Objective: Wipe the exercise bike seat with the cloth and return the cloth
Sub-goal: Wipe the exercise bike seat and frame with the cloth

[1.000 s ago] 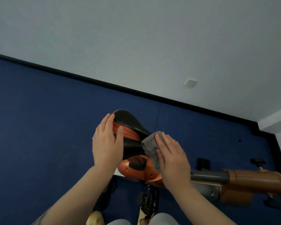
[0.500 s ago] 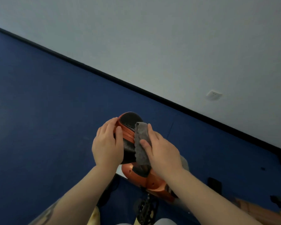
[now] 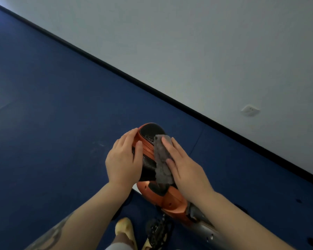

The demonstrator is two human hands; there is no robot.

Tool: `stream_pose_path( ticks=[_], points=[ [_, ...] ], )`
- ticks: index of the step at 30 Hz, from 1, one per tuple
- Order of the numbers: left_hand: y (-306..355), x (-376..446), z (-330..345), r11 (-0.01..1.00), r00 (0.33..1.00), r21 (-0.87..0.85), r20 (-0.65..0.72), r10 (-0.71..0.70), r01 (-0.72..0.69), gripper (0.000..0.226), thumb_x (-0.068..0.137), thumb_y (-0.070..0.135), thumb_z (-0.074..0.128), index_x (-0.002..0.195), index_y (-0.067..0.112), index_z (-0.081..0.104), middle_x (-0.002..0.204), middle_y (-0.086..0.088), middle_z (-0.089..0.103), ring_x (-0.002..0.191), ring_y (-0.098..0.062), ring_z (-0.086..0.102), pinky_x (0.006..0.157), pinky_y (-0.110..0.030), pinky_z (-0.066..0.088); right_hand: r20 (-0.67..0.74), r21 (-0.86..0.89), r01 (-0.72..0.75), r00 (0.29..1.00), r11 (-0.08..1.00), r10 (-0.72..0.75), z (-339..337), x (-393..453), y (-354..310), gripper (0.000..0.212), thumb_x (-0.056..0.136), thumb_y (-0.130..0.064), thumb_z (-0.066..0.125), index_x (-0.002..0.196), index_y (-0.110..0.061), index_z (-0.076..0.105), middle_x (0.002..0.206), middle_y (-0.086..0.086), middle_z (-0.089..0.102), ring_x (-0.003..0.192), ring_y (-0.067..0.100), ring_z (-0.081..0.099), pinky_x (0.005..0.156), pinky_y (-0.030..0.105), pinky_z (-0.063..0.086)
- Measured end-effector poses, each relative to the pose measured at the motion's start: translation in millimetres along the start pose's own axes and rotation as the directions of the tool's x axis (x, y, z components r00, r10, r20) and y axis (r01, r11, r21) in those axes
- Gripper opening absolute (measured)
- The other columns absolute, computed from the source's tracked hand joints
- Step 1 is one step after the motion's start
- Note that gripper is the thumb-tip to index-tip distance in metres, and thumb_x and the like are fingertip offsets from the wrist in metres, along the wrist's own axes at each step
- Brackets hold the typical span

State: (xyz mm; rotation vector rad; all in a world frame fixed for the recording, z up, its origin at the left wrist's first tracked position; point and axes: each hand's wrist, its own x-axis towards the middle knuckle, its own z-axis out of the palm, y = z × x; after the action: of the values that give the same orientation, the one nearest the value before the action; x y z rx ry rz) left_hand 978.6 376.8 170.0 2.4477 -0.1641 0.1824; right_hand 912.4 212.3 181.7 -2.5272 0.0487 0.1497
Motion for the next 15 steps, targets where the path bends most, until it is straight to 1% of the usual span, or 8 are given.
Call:
stream_pose_path(
  ticks=[2, 4, 6, 7, 9, 10, 12, 15],
  points=[
    [-0.8, -0.4, -0.3, 1.0, 1.0, -0.008, 0.001, 0.001, -0.001, 0.04, 0.094, 0.034, 0.036, 0.131, 0.026, 0.049, 0.126, 0.01, 0.058, 0.113, -0.007, 0.052, 0.081, -0.023, 0.037, 0.001, -0.036, 0.007, 1.0, 0.999, -0.007, -0.8, -16.2, 7.4, 0.052, 0.101, -0.039, 0.03, 0.143, -0.058, 0.005, 0.158, -0.024, 0.002, 0.124, 0.005, 0.048, 0.09, 0.017, 0.044],
    [-1.9, -0.8, -0.2, 1.0, 1.0, -0.019, 0.006, -0.004, 0.004, 0.04, 0.094, 0.034, 0.037, 0.131, 0.026, 0.048, 0.127, 0.01, 0.058, 0.114, -0.007, 0.052, 0.084, -0.023, 0.038, -0.016, -0.038, -0.001, 1.0, 0.999, 0.0, 0.2, -20.4, 8.6, 0.051, 0.101, -0.041, 0.029, 0.143, -0.058, 0.006, 0.157, -0.026, 0.002, 0.133, 0.002, 0.037, 0.097, 0.014, 0.035],
    [-2.8, -1.0, 0.1, 0.999, 1.0, -0.038, 0.017, -0.016, 0.017, 0.038, 0.096, 0.033, 0.038, 0.132, 0.027, 0.048, 0.128, 0.009, 0.058, 0.117, -0.01, 0.053, 0.089, -0.027, 0.042, -0.015, -0.042, 0.003, 1.0, 0.999, -0.004, 2.5, -7.8, 1.3, 0.051, 0.101, -0.043, 0.027, 0.144, -0.056, 0.004, 0.158, -0.023, 0.001, 0.14, 0.004, 0.028, 0.103, 0.019, 0.034],
    [-2.9, -0.6, 0.2, 0.999, 0.999, -0.048, 0.026, -0.021, 0.022, 0.038, 0.096, 0.032, 0.038, 0.132, 0.027, 0.048, 0.129, 0.009, 0.058, 0.118, -0.011, 0.052, 0.092, -0.032, 0.045, -0.018, -0.042, 0.012, 1.0, 0.999, -0.013, 4.4, 3.2, -4.8, 0.051, 0.101, -0.044, 0.026, 0.145, -0.054, 0.004, 0.159, -0.02, 0.0, 0.142, 0.006, 0.023, 0.106, 0.024, 0.034],
    [-2.6, 1.6, 0.6, 0.998, 0.999, -0.06, 0.035, -0.02, 0.022, 0.038, 0.097, 0.031, 0.035, 0.132, 0.027, 0.048, 0.13, 0.009, 0.058, 0.119, -0.012, 0.052, 0.095, -0.04, 0.047, -0.039, -0.039, 0.028, 0.999, 0.999, -0.029, 8.1, 25.4, -18.5, 0.051, 0.101, -0.045, 0.025, 0.148, -0.048, 0.005, 0.161, -0.015, -0.003, 0.146, 0.008, 0.01, 0.115, 0.031, 0.027],
    [-2.5, 3.0, 0.5, 0.998, 0.999, -0.066, 0.036, -0.017, 0.019, 0.038, 0.097, 0.032, 0.034, 0.132, 0.027, 0.047, 0.13, 0.009, 0.057, 0.119, -0.011, 0.052, 0.095, -0.04, 0.048, -0.056, -0.04, 0.03, 0.998, 0.999, -0.032, 9.2, 32.4, -23.1, 0.052, 0.1, -0.046, 0.025, 0.148, -0.046, 0.006, 0.161, -0.013, -0.002, 0.147, 0.008, 0.005, 0.118, 0.033, 0.024],
    [-3.4, 3.9, -0.2, 0.996, 0.999, -0.089, 0.045, -0.01, 0.014, 0.039, 0.097, 0.033, 0.031, 0.132, 0.027, 0.047, 0.131, 0.01, 0.056, 0.119, -0.008, 0.05, 0.094, -0.038, 0.048, -0.07, -0.041, 0.041, 0.997, 0.998, -0.044, 9.7, 29.7, -22.6, 0.052, 0.1, -0.045, 0.025, 0.149, -0.046, 0.007, 0.161, -0.014, -0.001, 0.147, 0.006, 0.005, 0.118, 0.031, 0.022],
    [-4.5, 3.4, -0.3, 0.993, 0.998, -0.12, 0.061, -0.002, 0.01, 0.041, 0.097, 0.036, 0.029, 0.133, 0.027, 0.046, 0.132, 0.01, 0.055, 0.119, -0.008, 0.05, 0.093, -0.034, 0.047, -0.045, -0.077, 0.028, 0.998, 0.997, -0.032, 5.4, -2.4, -6.0, 0.05, 0.099, -0.048, 0.021, 0.146, -0.052, 0.005, 0.159, -0.024, 0.001, 0.141, -0.005, 0.016, 0.112, 0.018, 0.029]
  ],
)
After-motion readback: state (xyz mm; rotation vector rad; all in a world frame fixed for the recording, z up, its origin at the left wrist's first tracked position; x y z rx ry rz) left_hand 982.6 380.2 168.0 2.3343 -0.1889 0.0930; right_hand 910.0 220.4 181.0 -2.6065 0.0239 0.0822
